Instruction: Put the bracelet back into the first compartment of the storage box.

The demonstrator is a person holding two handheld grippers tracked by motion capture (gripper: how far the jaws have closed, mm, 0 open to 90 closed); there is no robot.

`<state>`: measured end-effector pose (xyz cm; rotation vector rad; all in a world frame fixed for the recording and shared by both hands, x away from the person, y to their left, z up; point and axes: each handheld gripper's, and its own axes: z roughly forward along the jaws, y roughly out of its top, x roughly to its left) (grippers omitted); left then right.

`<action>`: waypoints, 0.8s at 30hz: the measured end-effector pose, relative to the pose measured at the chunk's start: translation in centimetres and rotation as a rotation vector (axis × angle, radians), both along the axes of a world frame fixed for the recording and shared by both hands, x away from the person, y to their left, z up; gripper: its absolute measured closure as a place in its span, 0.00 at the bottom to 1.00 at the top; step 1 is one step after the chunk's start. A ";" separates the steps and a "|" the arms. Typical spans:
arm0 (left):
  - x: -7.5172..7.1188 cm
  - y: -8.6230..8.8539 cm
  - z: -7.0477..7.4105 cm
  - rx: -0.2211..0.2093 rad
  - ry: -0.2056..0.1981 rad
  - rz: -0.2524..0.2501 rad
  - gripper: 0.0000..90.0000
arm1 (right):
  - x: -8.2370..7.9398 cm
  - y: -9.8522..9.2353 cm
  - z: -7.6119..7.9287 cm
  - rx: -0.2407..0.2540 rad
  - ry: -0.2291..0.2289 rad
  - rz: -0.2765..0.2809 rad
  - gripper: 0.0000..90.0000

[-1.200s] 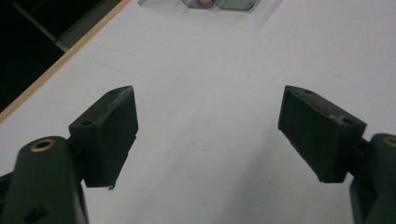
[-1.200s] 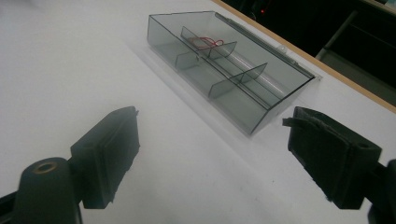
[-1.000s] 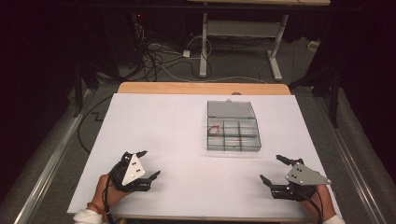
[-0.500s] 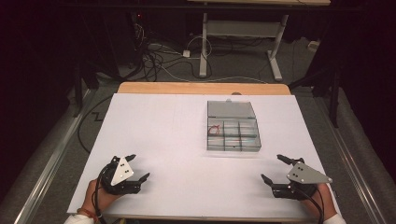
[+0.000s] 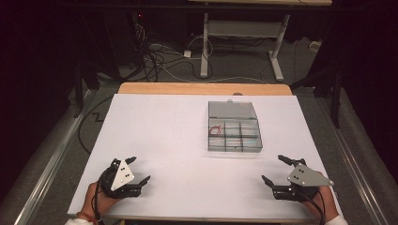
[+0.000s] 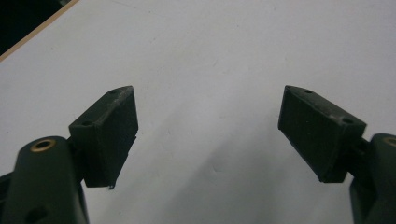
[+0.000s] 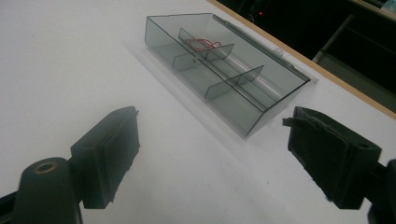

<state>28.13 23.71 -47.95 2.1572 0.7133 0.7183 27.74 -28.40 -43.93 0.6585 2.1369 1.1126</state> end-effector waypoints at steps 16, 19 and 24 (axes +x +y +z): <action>0.1 -0.3 -0.1 0.003 0.003 -0.001 0.21 | 0.1 -0.2 0.0 0.004 -0.005 -0.003 0.20; 0.1 -0.3 -0.1 0.002 0.003 -0.002 0.21 | 0.1 -0.1 0.0 0.003 -0.003 -0.004 0.19; 0.3 -0.4 -0.1 -0.002 0.004 0.001 0.21 | 0.2 -0.1 0.0 0.004 0.002 -0.004 0.20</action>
